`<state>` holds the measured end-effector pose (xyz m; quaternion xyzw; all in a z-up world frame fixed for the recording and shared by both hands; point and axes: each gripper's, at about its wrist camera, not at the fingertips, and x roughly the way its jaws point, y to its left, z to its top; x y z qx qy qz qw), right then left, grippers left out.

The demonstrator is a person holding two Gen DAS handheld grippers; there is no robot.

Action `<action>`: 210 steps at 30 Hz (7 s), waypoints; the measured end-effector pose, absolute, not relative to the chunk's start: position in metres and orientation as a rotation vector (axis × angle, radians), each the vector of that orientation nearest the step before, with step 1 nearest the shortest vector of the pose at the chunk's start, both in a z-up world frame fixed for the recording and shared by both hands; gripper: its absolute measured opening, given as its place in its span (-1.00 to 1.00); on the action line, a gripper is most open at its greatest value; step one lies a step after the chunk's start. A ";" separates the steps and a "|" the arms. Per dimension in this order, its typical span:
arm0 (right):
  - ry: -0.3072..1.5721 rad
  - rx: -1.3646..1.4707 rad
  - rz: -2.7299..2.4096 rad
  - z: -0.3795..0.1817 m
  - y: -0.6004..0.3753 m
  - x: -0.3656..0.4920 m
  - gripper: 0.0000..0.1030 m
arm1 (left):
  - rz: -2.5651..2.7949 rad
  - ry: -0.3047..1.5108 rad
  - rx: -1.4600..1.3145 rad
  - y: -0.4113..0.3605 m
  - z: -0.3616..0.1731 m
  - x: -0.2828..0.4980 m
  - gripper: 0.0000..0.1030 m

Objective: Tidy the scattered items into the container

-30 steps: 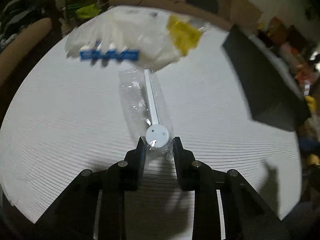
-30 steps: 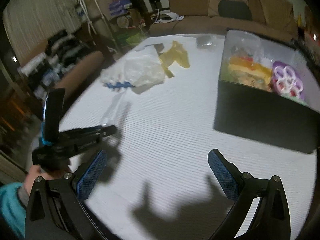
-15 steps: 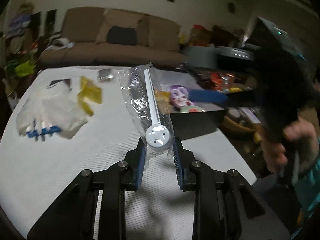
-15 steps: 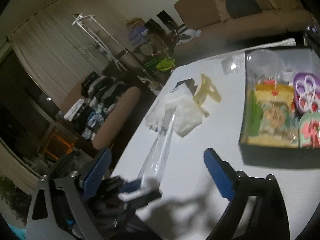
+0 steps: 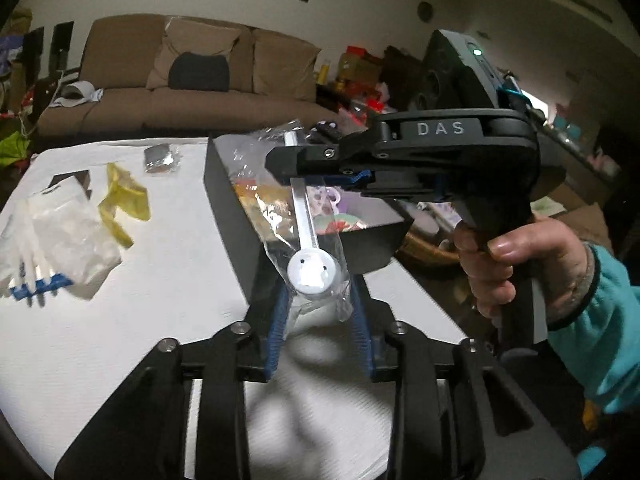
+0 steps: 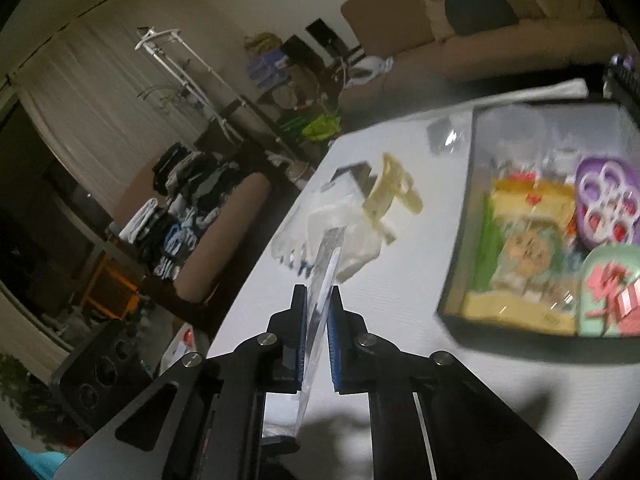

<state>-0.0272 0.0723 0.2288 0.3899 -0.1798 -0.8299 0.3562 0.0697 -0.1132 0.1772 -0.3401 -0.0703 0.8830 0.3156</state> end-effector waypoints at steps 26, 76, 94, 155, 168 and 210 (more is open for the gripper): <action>0.216 1.275 -2.392 0.190 0.149 -0.204 -0.63 | 2.374 -0.479 -1.014 -0.118 0.129 -0.077 0.53; 0.561 1.415 -2.180 0.077 0.042 -0.261 -0.50 | 2.342 -0.421 -1.052 -0.097 0.135 -0.085 0.53; 0.307 1.198 -2.332 0.192 0.053 -0.214 0.03 | 2.562 -0.526 -1.148 -0.196 0.129 -0.089 0.53; -0.503 0.999 -1.863 0.279 0.034 -0.074 -0.83 | 2.133 -0.448 -0.653 -0.178 0.194 -0.033 0.91; -0.657 0.956 -1.948 0.293 0.131 -0.089 -0.82 | 1.966 -0.485 -0.684 -0.086 0.217 -0.074 -0.18; -0.957 1.201 -1.830 0.162 0.219 -0.167 -0.82 | 1.946 -0.155 -1.369 0.021 0.124 -0.117 -0.02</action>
